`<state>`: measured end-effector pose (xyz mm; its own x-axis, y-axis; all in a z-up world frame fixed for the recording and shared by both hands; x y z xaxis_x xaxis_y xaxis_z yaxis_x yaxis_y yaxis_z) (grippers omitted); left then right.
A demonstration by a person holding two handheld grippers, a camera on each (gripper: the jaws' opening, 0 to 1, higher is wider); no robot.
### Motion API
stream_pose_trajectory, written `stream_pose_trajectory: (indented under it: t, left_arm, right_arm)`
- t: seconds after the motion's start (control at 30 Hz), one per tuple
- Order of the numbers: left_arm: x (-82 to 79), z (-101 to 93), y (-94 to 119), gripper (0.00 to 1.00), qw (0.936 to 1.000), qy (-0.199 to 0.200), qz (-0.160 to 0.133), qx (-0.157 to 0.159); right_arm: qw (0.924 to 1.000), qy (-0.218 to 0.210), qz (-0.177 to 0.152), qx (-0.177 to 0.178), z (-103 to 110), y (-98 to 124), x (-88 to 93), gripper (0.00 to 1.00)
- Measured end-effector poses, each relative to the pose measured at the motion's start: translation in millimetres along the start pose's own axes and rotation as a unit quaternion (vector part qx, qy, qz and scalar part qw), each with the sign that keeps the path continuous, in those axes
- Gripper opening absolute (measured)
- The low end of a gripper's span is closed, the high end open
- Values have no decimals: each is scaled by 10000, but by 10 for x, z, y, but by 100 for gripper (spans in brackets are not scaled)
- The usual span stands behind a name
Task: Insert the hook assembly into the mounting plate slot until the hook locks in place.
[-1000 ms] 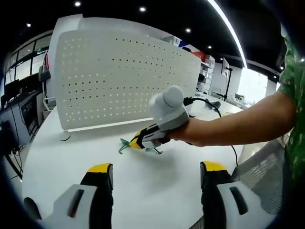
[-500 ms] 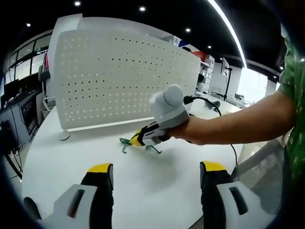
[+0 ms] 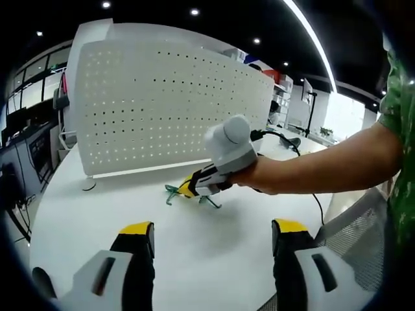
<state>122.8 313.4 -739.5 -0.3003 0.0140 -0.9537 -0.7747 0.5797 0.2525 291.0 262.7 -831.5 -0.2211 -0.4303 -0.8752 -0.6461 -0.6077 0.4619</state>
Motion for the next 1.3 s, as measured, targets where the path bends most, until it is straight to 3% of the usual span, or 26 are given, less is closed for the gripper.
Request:
stream_pose_trajectory:
  t: [0.5, 1.0, 1.3]
  left_arm:
    - [-4, -5, 0, 76, 10000, -34, 3, -3]
    - [-40, 3, -7, 72, 9997, -225, -43, -32]
    - [-54, -31, 1, 71, 9992, -391, -53, -3]
  right_arm:
    - [9997, 66, -202, -141, 28, 165, -201, 0]
    - [9989, -122, -365, -278, 48, 491, -418, 0]
    - [9991, 108, -293, -274, 75, 578, -400, 0]
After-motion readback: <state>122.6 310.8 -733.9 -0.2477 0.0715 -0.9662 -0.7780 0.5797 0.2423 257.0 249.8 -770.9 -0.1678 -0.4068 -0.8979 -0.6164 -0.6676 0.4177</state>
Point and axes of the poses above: the point that each gripper's makers call its tool centre point, and the gripper's own axes: y roughly backward along the fingers, z roughly to its left, x roughly out of its underside, the point moved 1 cm from there along y, roughly backward along the fingers, and after that the axes turned 10 degrees about -z, right-handed, at the moved point
